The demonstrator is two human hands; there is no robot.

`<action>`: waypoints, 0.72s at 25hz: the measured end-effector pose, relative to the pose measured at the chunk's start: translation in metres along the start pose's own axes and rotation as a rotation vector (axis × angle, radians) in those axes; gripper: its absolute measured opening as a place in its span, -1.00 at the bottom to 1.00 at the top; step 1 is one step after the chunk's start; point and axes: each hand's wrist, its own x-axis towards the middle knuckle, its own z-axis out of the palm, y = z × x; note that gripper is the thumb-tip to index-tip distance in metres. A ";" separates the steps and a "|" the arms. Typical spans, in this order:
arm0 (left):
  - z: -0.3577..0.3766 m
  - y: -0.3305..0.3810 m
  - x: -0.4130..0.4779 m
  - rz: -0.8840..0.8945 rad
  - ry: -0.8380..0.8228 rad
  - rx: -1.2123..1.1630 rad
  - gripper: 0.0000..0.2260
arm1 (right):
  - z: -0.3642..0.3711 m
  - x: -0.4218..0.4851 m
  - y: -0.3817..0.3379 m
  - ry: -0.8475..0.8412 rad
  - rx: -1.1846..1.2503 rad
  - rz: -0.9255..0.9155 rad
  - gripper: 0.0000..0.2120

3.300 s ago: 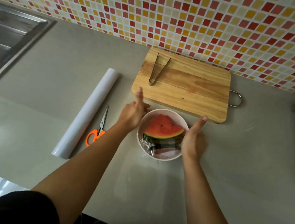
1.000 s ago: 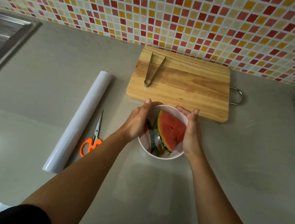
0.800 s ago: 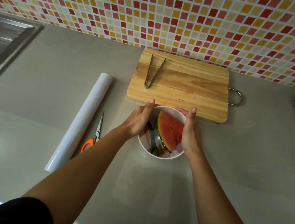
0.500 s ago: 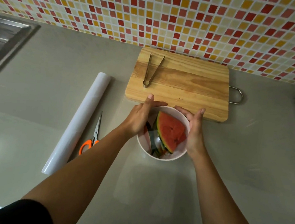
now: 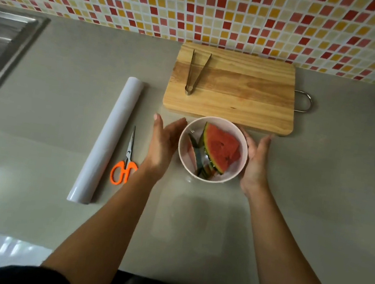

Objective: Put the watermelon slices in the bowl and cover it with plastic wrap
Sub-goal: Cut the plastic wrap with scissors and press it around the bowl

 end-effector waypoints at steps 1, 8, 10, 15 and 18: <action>0.004 -0.009 -0.010 0.034 -0.024 -0.036 -0.27 | 0.003 -0.005 0.005 0.025 0.047 -0.025 -0.32; 0.038 -0.030 -0.025 0.016 0.271 0.036 -0.45 | 0.023 -0.016 0.018 0.171 0.260 -0.053 -0.38; 0.034 -0.035 -0.030 0.016 0.282 0.054 -0.45 | 0.022 -0.016 0.021 0.181 0.263 -0.040 -0.34; 0.023 -0.035 -0.031 0.055 0.198 -0.014 -0.41 | 0.017 -0.028 0.032 0.195 0.354 -0.100 -0.38; 0.030 -0.041 -0.038 0.029 0.187 -0.139 -0.44 | 0.027 -0.037 0.044 0.243 0.434 -0.177 -0.43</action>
